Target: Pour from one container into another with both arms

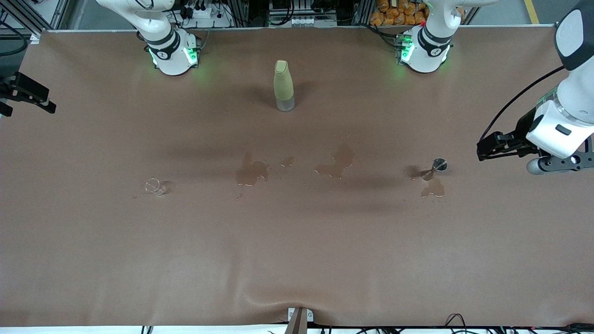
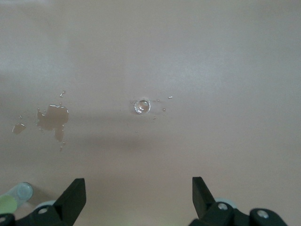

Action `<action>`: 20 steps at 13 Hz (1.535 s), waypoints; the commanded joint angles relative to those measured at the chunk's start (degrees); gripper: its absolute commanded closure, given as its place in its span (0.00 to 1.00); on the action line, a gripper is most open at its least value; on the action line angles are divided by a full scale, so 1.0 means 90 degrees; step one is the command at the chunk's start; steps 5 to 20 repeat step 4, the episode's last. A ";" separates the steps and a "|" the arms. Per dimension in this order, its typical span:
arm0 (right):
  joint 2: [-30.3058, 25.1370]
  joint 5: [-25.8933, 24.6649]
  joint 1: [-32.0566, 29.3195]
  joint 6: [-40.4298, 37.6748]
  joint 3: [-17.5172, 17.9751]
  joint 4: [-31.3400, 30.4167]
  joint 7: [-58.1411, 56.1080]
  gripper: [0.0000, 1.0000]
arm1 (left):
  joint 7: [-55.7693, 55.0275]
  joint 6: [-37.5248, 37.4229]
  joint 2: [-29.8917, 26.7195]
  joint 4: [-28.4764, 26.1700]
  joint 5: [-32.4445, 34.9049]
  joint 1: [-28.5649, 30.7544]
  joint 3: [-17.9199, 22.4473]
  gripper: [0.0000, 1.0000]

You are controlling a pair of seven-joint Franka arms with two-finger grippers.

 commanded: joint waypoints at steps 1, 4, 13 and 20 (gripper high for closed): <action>-0.0016 0.0093 0.0068 0.0010 -0.0081 -0.0042 0.0105 0.00 | -0.0074 0.0055 -0.0174 -0.0110 -0.0082 -0.0052 0.0069 0.00; -0.0016 0.0074 0.0175 -0.0010 -0.0168 -0.0042 0.0105 0.00 | -0.0045 0.0016 -0.0174 -0.0100 -0.0082 -0.0042 0.0069 0.00; -0.0016 0.0074 0.0175 -0.0010 -0.0168 -0.0042 0.0105 0.00 | -0.0045 0.0016 -0.0174 -0.0100 -0.0082 -0.0042 0.0069 0.00; -0.0016 0.0074 0.0175 -0.0010 -0.0168 -0.0042 0.0105 0.00 | -0.0045 0.0016 -0.0174 -0.0100 -0.0082 -0.0042 0.0069 0.00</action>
